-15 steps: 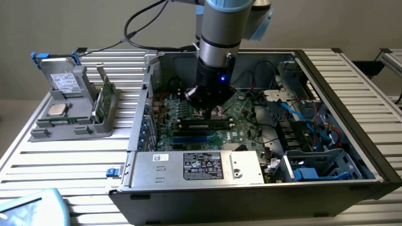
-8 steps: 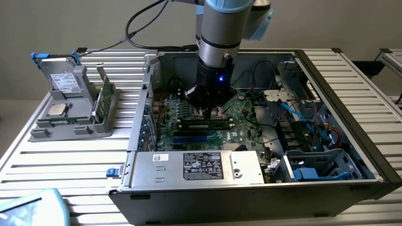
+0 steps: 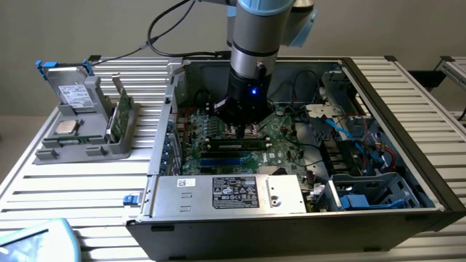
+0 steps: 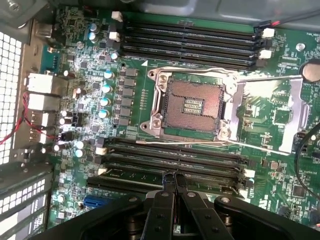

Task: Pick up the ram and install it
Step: 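Press down the ram until it locks into place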

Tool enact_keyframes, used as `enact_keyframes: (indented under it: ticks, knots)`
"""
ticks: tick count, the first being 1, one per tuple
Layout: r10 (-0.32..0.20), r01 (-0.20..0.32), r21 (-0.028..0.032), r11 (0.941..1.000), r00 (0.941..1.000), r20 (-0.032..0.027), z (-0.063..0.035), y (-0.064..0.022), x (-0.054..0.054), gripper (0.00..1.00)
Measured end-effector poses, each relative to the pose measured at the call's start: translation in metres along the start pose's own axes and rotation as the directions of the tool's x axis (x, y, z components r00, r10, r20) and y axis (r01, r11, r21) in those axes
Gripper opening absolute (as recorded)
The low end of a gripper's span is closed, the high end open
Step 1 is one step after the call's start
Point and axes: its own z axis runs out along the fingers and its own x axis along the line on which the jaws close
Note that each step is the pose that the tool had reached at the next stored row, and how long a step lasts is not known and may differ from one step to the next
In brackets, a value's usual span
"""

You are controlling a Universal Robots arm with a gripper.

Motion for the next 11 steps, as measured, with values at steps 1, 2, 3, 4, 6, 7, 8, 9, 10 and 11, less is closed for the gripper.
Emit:
enact_keyframes:
  ticks: [1,2,3,4,6,7,8,9,10,11]
  knots:
    - [0.009,-0.009,-0.0002,1.0000,1.0000,0.0004,0.0000,-0.0001,0.0000,0.11]
    - [0.016,-0.016,-0.0003,0.9999,0.9999,0.0007,0.0000,-0.0005,0.0002,0.11]
    - [0.021,-0.021,-0.0002,0.9998,0.9998,0.0009,0.0000,-0.0009,0.0002,0.11]
    - [0.026,-0.026,-0.0004,0.9997,0.9997,0.0011,0.0000,-0.0015,0.0001,0.11]
    - [0.034,-0.034,-0.0007,0.9994,0.9994,0.0015,-0.0001,-0.0032,0.0003,0.11]
    - [0.037,-0.037,-0.0009,0.9993,0.9993,0.0017,-0.0001,-0.0040,0.0004,0.11]
    - [0.043,-0.043,-0.0013,0.9991,0.9991,0.0020,-0.0002,-0.0046,0.0005,0.11]
    - [0.050,-0.050,-0.0016,0.9988,0.9988,0.0023,-0.0002,-0.0049,0.0006,0.11]
    - [0.059,-0.059,-0.0022,0.9982,0.9982,0.0027,-0.0002,-0.0050,0.0006,0.11]
    - [0.069,-0.069,-0.0028,0.9976,0.9976,0.0031,-0.0002,-0.0049,0.0005,0.11]
